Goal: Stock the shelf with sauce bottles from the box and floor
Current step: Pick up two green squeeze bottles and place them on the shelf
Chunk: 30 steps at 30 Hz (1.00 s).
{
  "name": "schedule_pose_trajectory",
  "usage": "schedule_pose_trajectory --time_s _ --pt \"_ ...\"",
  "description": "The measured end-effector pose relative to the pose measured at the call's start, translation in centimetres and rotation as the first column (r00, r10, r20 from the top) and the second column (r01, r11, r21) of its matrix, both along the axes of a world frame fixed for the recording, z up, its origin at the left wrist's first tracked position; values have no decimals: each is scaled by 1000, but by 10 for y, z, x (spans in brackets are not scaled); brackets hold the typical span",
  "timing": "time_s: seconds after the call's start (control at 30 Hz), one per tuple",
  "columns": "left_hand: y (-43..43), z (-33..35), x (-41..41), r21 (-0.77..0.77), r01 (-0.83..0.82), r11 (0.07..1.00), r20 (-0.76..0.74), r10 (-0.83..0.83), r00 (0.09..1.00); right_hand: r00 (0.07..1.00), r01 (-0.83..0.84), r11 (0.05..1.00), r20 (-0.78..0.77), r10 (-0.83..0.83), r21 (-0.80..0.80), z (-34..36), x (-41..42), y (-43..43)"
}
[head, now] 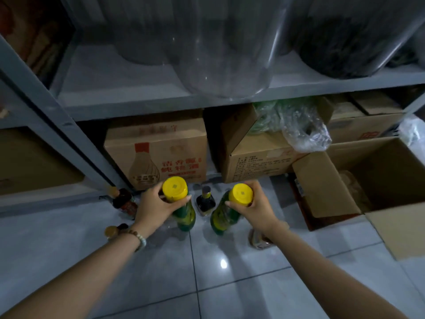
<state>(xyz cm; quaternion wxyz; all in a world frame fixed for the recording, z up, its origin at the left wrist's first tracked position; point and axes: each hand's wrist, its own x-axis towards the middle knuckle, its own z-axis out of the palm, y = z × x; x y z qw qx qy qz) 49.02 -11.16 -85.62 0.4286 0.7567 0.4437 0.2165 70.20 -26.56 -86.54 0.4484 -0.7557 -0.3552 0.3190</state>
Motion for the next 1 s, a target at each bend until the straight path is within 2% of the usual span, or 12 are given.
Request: schedule_pose_trajectory --time_s 0.17,0.27,0.33,0.53,0.63,0.8,1.0 --pt "-1 169 26 68 167 984 99 -173 980 998 -64 993 15 63 101 181 22 -15" --pt "-7 280 47 109 190 976 194 -208 959 999 -18 985 37 12 173 303 43 -31" --pt "-13 357 65 83 205 975 282 -220 934 998 55 975 -17 -52 214 385 58 -44" --pt "-38 564 139 37 242 970 521 -225 824 984 179 910 -85 -158 373 589 110 -82" --pt "-59 658 177 25 306 952 628 -253 736 984 179 873 -98 -151 453 681 139 -105" --pt "-99 788 238 101 341 935 732 -302 611 986 161 809 -57 -156 566 801 183 -141" --pt "-131 890 294 107 379 919 790 -310 529 966 222 712 -53 -251 666 886 232 -174"
